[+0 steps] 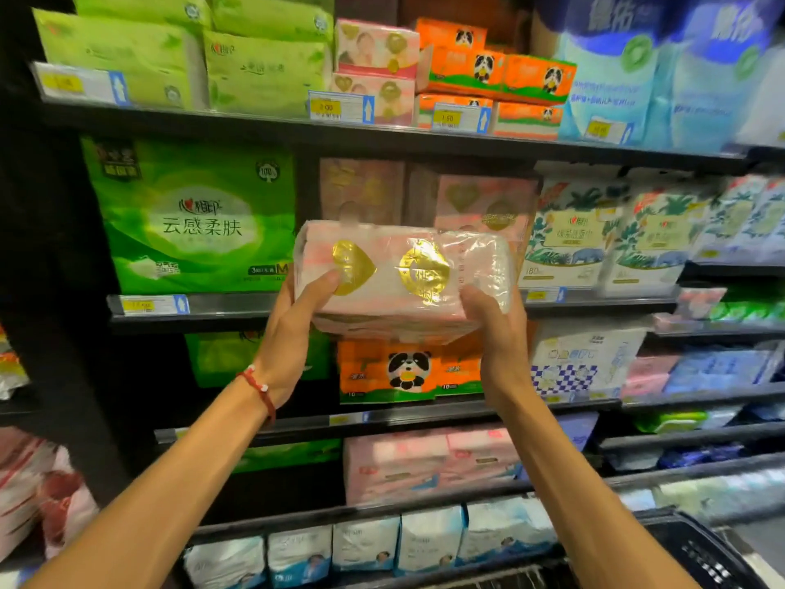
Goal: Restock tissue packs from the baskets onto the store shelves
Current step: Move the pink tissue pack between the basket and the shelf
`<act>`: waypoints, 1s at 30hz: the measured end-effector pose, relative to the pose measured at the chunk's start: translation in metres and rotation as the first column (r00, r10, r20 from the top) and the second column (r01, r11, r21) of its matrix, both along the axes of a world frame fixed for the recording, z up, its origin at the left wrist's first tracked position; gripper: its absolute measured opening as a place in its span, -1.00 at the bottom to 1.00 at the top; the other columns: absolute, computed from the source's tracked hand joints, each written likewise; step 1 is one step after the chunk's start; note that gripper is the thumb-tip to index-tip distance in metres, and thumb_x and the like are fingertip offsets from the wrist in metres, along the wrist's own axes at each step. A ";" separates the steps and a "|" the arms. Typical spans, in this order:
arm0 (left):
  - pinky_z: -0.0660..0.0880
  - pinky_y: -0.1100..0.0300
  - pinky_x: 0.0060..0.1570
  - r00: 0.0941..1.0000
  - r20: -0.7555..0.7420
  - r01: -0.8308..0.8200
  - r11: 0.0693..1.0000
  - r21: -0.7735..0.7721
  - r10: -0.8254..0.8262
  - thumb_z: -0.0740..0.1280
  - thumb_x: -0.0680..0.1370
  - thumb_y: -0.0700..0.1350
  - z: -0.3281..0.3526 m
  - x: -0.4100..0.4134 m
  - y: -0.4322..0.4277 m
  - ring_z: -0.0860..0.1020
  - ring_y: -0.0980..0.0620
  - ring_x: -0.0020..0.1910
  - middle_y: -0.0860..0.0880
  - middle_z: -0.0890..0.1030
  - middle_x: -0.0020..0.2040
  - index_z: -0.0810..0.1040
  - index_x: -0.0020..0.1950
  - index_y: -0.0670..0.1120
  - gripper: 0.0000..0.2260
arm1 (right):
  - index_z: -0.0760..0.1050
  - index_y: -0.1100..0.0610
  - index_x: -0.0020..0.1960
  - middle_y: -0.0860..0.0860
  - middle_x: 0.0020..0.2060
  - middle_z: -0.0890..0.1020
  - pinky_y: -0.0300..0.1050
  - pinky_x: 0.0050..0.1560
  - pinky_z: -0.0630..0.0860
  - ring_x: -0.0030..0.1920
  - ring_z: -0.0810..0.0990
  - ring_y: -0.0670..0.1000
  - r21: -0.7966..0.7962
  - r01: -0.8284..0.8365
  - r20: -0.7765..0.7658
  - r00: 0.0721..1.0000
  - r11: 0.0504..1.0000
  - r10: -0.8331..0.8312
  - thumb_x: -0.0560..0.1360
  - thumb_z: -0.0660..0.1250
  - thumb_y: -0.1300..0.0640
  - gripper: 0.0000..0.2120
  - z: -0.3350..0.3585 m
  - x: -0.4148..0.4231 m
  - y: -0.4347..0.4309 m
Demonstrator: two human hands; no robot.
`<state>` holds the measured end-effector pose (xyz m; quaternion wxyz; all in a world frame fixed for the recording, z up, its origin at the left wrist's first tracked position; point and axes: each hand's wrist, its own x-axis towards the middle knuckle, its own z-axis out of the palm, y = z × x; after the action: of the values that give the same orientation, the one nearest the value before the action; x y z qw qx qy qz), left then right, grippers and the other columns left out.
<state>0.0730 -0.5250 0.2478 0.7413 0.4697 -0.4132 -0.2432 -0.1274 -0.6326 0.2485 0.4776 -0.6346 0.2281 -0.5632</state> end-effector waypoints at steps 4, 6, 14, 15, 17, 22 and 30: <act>0.36 -0.16 0.46 0.999 0.038 -0.034 0.999 -0.035 0.035 0.46 0.38 0.30 0.014 0.015 -0.024 0.54 -0.02 0.38 0.00 0.62 0.35 0.48 0.49 0.02 -0.26 | 0.42 -0.14 0.47 -0.17 0.25 0.66 -0.06 0.34 0.57 0.29 0.62 -0.12 -0.074 -0.012 0.019 1.000 0.997 0.014 0.47 0.42 -0.12 -0.42 0.019 0.019 -0.032; 0.43 0.04 0.33 0.997 0.037 -0.060 0.997 -0.057 0.063 0.45 0.36 0.28 0.022 0.023 -0.036 0.57 0.02 0.33 0.02 0.63 0.33 0.48 0.48 0.02 -0.26 | 0.42 -0.22 0.29 -0.31 0.14 0.62 -0.30 0.22 0.56 0.16 0.60 -0.35 -0.102 -0.046 0.030 0.998 0.994 0.050 0.56 0.41 0.04 -0.64 0.025 0.030 -0.053; 0.53 0.39 -0.04 0.993 0.028 -0.117 0.993 -0.019 0.117 0.44 0.47 0.13 0.041 0.057 -0.094 0.65 0.22 0.10 0.10 0.71 0.16 0.51 0.44 -0.04 -0.43 | 0.38 0.07 0.55 0.06 0.32 0.64 -0.03 0.30 0.63 0.31 0.64 0.04 -0.118 -0.181 -0.029 0.984 0.976 0.179 0.43 0.42 -0.23 -0.23 0.030 0.076 -0.130; 0.52 0.42 -0.13 0.995 0.015 -0.099 0.995 -0.001 0.099 0.42 0.46 0.12 0.044 0.060 -0.100 0.66 0.26 0.01 0.15 0.72 0.07 0.53 0.41 -0.05 -0.45 | 0.39 0.08 0.54 0.05 0.31 0.65 -0.03 0.28 0.64 0.30 0.65 0.03 -0.115 -0.197 -0.051 0.980 0.974 0.192 0.41 0.44 -0.24 -0.21 0.029 0.081 -0.139; 0.53 0.41 -0.19 0.998 0.032 -0.051 0.997 0.056 0.049 0.38 0.44 0.12 0.048 0.069 -0.111 0.67 0.28 -0.08 0.18 0.73 -0.03 0.57 0.35 -0.02 -0.49 | 0.44 0.04 0.50 0.02 0.29 0.67 -0.05 0.23 0.66 0.28 0.66 0.01 -0.113 -0.219 -0.102 0.973 0.969 0.208 0.40 0.54 -0.18 -0.26 0.025 0.088 -0.157; 0.53 0.40 -0.14 0.990 0.144 -0.039 0.986 0.164 0.015 0.51 0.40 -0.02 0.051 0.100 -0.135 0.68 0.26 -0.04 0.16 0.74 0.00 0.58 0.25 0.02 -0.58 | 0.43 -0.03 0.44 -0.05 0.28 0.66 -0.16 0.22 0.64 0.25 0.66 -0.13 -0.113 -0.158 -0.102 0.984 0.981 0.147 0.35 0.64 0.05 -0.27 0.017 0.108 -0.193; 0.57 0.28 -0.06 0.917 0.167 -0.381 0.920 0.098 0.362 0.61 0.39 -0.01 0.045 0.116 -0.181 0.69 0.16 -0.04 0.04 0.75 0.01 0.67 0.14 -0.06 -0.63 | 0.51 -0.04 0.34 -0.15 0.19 0.63 -0.31 0.10 0.59 0.12 0.62 -0.28 -0.065 0.016 -0.049 0.999 0.998 -0.019 0.33 0.62 -0.27 -0.32 0.027 0.141 -0.214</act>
<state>0.1889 -0.7055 0.2930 0.7102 0.6027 -0.3528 -0.0892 0.0134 -0.8466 0.2752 0.4460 -0.6615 0.2272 -0.5585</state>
